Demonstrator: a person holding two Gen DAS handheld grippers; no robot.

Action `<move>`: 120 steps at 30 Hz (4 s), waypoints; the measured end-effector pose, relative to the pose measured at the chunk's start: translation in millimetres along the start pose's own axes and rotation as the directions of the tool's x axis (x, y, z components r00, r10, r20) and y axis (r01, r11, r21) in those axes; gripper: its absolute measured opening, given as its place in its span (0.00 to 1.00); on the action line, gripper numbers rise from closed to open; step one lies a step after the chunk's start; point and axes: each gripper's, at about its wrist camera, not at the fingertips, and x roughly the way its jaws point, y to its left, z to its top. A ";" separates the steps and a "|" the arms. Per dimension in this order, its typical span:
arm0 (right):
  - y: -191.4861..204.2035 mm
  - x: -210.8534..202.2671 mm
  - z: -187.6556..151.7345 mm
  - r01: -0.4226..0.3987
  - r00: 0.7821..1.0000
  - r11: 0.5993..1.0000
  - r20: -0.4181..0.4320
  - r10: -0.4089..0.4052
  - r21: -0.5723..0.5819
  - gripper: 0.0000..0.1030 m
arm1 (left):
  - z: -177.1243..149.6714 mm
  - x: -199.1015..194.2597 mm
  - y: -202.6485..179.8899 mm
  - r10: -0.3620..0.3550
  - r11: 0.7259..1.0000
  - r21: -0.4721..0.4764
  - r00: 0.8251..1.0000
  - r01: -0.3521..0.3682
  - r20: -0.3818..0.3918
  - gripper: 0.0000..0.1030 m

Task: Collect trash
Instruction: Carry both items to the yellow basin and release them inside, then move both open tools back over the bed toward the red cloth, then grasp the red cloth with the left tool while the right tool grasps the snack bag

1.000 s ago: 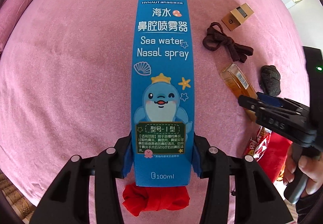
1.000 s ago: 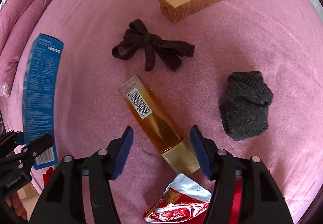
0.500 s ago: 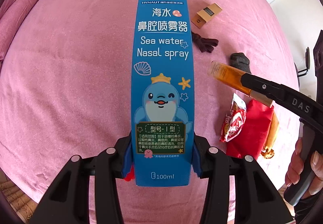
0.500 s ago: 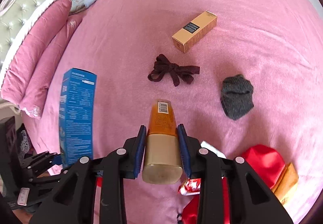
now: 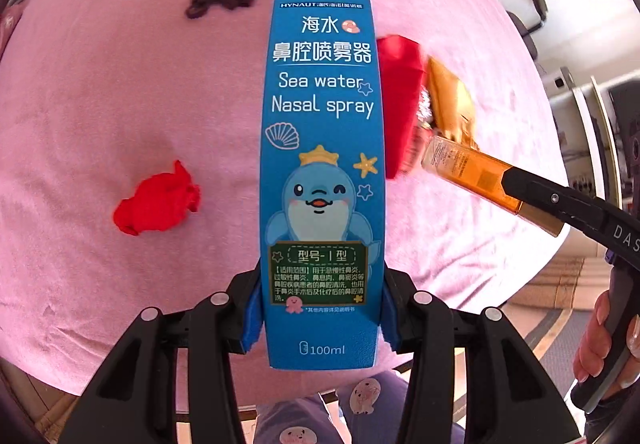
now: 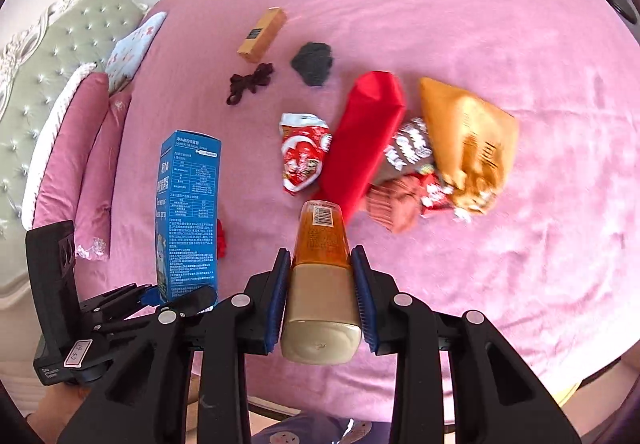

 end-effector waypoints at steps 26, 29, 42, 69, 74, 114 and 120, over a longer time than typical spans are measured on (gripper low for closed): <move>-375.2 -188.9 -316.8 0.192 0.965 0.739 0.014 -0.263 0.645 0.30 | -211.3 155.2 -440.8 0.048 0.669 0.690 0.910 0.277 -0.412 0.45; -389.1 -193.9 -338.3 0.150 0.971 0.731 0.038 -0.234 0.666 0.32 | -227.1 173.2 -463.5 0.075 0.639 0.704 0.886 0.310 -0.458 0.45; -416.6 -203.5 -356.0 0.119 0.974 0.732 0.066 -0.218 0.671 0.57 | -237.2 180.6 -486.8 0.142 0.631 0.743 0.908 0.223 -0.394 0.77; -209.4 -129.9 -134.4 0.051 0.994 0.968 0.078 -0.073 0.244 0.57 | -84.2 70.1 -283.4 0.014 0.907 0.420 0.992 0.042 -0.129 0.77; -136.7 -96.5 -86.4 0.019 0.998 0.993 0.059 -0.026 0.114 0.56 | -56.0 46.6 -206.6 0.039 0.951 0.308 0.997 -0.014 -0.074 0.77; 93.8 117.1 50.7 -0.096 0.981 0.961 -0.191 0.046 -0.258 0.56 | 26.5 71.4 149.2 0.227 0.913 -0.334 0.972 -0.232 -0.056 0.82; 86.0 138.2 66.7 -0.085 0.976 0.963 -0.216 0.028 -0.257 0.56 | 40.1 98.2 161.3 0.279 0.887 -0.352 0.954 -0.300 -0.110 0.68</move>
